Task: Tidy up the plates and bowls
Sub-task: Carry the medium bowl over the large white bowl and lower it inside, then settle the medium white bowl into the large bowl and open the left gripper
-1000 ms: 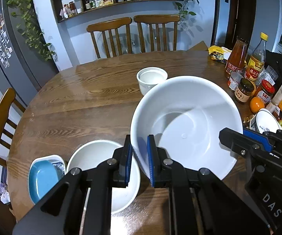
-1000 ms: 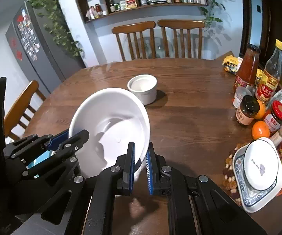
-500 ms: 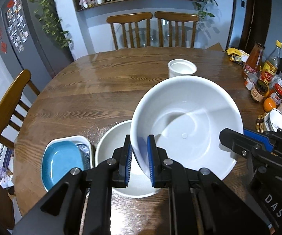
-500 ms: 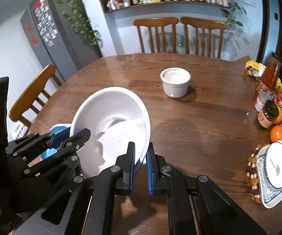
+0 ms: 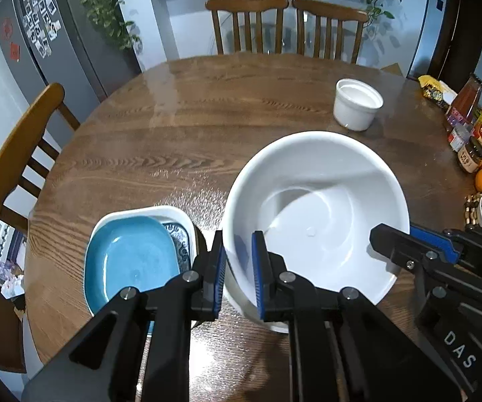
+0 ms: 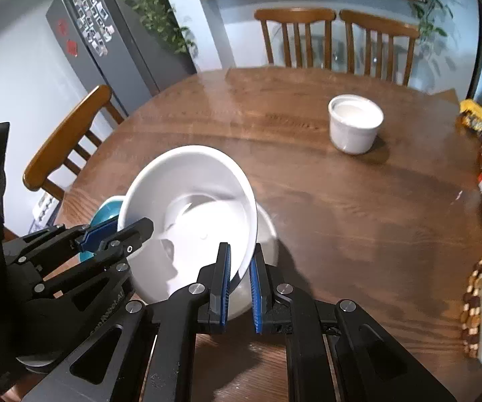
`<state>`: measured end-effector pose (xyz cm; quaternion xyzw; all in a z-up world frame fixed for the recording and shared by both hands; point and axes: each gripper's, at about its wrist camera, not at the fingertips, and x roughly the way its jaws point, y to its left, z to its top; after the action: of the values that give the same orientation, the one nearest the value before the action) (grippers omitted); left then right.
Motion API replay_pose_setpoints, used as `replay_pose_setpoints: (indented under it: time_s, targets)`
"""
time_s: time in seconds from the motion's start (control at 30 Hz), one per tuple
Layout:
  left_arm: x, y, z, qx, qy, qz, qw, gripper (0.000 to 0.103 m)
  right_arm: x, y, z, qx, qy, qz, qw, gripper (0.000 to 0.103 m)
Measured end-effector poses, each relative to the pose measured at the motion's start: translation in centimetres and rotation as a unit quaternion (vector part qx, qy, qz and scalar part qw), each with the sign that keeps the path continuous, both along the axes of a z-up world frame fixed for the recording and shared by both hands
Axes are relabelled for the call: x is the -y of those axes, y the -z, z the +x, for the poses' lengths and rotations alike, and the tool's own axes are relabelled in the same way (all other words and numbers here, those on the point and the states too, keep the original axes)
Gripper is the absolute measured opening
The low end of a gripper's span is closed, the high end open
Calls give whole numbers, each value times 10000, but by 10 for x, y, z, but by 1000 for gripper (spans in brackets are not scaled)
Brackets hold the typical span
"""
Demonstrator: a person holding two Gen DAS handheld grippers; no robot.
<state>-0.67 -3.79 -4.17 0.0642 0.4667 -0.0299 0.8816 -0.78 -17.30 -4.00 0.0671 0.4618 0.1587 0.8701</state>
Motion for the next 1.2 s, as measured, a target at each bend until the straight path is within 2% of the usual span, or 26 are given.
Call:
replay_pose_setpoints:
  time_s: [0.47,0.63,1.2]
  targets:
    - [-9,29,17,-431,181,150,9988,13,-16,31,15,-538,104,-42,9985,12]
    - [-5,32,17,-440,367,216,9981,17,-17,40,15,-712,197,-16,9973,13]
    - [10,37,14,-504,753,418,9950,17,-12,37,9,-773,483,-172,9957,13]
